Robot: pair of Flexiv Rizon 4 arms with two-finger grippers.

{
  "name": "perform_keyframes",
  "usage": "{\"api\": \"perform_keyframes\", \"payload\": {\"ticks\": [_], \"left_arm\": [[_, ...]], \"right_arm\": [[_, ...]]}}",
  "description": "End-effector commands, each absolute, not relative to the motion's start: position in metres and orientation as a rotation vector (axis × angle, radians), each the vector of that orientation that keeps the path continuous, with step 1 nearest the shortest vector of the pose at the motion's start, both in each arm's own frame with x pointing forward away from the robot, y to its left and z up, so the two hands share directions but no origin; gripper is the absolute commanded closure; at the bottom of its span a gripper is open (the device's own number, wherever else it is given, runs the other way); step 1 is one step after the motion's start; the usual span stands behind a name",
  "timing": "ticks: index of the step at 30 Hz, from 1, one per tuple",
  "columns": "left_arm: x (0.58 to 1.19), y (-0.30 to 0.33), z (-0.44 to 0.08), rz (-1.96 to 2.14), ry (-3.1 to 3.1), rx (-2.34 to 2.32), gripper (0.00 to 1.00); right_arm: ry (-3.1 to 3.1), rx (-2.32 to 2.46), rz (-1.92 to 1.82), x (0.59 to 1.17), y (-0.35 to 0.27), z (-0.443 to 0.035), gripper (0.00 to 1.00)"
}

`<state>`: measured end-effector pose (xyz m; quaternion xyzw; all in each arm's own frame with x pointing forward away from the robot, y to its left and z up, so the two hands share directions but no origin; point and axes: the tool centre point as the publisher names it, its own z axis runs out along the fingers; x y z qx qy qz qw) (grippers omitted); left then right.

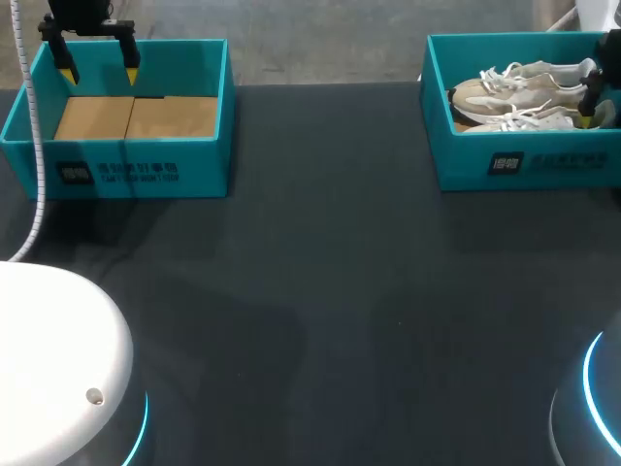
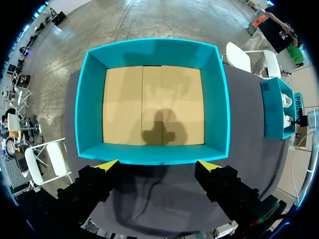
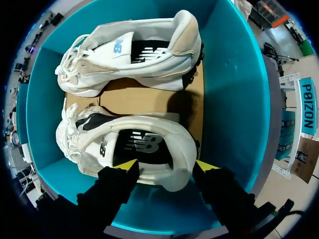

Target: Take the shoe out of the shoebox, open the shoe tongue, remove and reinsert the insole, then place the shoe into the shoebox

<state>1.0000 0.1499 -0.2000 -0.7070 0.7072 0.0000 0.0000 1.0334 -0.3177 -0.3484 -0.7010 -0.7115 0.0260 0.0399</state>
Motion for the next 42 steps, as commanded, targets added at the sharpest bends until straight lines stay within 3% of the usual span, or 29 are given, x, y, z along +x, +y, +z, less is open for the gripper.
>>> {"api": "perform_keyframes", "payload": {"ticks": [1, 9, 11, 14, 19, 22, 42], "left_arm": [[1.000, 0.150, -0.200, 0.000, 2.222, -2.221, 0.00], [1.000, 0.150, -0.200, 0.000, 2.222, -2.221, 0.00], [1.000, 0.150, -0.200, 0.000, 2.222, -2.221, 0.00], [1.000, 0.150, -0.200, 0.000, 2.222, -2.221, 0.00], [1.000, 0.150, -0.200, 0.000, 2.222, -2.221, 0.00], [1.000, 0.150, -0.200, 0.000, 2.222, -2.221, 0.00], [1.000, 0.150, -0.200, 0.000, 2.222, -2.221, 0.00]], "right_arm": [[-2.169, -2.135, 0.085, 1.038, -0.317, -0.360, 0.28], [-2.166, -2.131, 0.090, 1.034, -0.318, -0.364, 0.27], [-2.175, -2.143, 0.089, 1.032, -0.317, -0.359, 0.42], [-2.203, -2.143, 0.087, 1.030, -0.315, -0.352, 0.50], [-2.218, -2.152, 0.084, 1.030, -0.316, -0.346, 0.33], [-2.216, -2.153, 0.100, 1.033, -0.320, -0.351, 0.15], [-2.203, -2.120, 0.136, 1.035, -0.328, -0.368, 0.12]]}}
